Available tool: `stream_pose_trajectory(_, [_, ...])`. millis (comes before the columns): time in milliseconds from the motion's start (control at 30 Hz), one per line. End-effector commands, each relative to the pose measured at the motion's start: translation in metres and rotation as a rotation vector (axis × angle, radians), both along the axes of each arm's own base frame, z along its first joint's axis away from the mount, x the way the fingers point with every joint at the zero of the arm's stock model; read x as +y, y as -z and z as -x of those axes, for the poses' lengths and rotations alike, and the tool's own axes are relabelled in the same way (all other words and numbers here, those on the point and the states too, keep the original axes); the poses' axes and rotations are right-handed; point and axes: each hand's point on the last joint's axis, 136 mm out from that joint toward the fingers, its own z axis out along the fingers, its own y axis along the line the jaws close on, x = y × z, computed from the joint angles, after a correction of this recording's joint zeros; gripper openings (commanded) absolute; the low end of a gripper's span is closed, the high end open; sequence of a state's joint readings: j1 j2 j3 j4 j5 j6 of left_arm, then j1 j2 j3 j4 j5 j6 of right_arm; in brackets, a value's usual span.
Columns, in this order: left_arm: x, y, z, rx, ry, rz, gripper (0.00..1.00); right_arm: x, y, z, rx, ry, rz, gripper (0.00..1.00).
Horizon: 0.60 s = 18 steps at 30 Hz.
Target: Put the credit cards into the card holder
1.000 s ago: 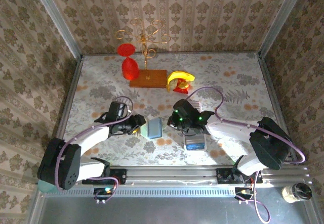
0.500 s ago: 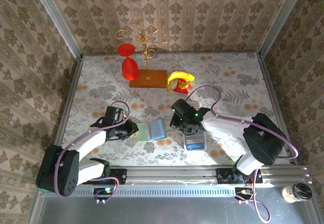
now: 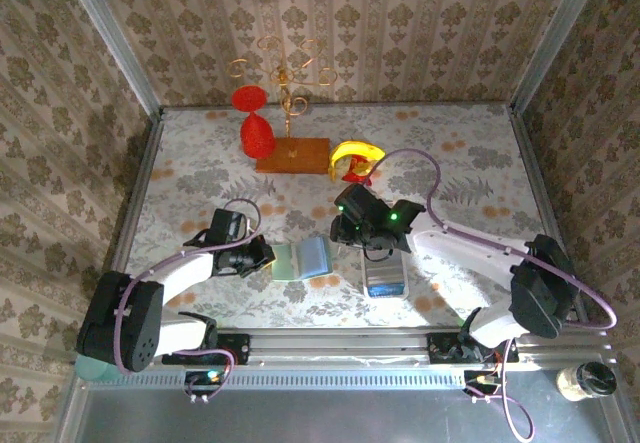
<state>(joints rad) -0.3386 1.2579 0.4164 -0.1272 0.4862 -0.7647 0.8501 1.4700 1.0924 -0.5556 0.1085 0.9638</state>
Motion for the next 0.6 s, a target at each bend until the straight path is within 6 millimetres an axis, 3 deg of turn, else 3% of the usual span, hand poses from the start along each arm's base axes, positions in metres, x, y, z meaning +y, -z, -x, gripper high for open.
stream_pose_trajectory(0, [-0.004, -0.009, -0.009, -0.043, 0.030, 0.006, 0.02, -0.007, -0.018, 0.007, -0.038, -0.056, 0.081, 0.50])
stream_pose_trajectory(100, [-0.007, -0.012, -0.012, -0.054, 0.033, 0.013, 0.02, 0.022, -0.018, 0.014, -0.007, -0.154, 0.039, 0.48])
stream_pose_trajectory(300, [-0.016, -0.013, -0.010, -0.059, 0.072, 0.027, 0.02, 0.064, 0.022, 0.026, 0.142, -0.234, 0.019, 0.42])
stream_pose_trajectory(400, [-0.017, -0.012, -0.010, -0.061, 0.074, 0.023, 0.02, 0.072, 0.041, 0.028, 0.187, -0.221, 0.015, 0.42])
stream_pose_trajectory(567, [-0.018, -0.008, -0.010, -0.051, 0.072, 0.019, 0.00, 0.063, 0.069, 0.029, 0.227, -0.184, 0.071, 0.43])
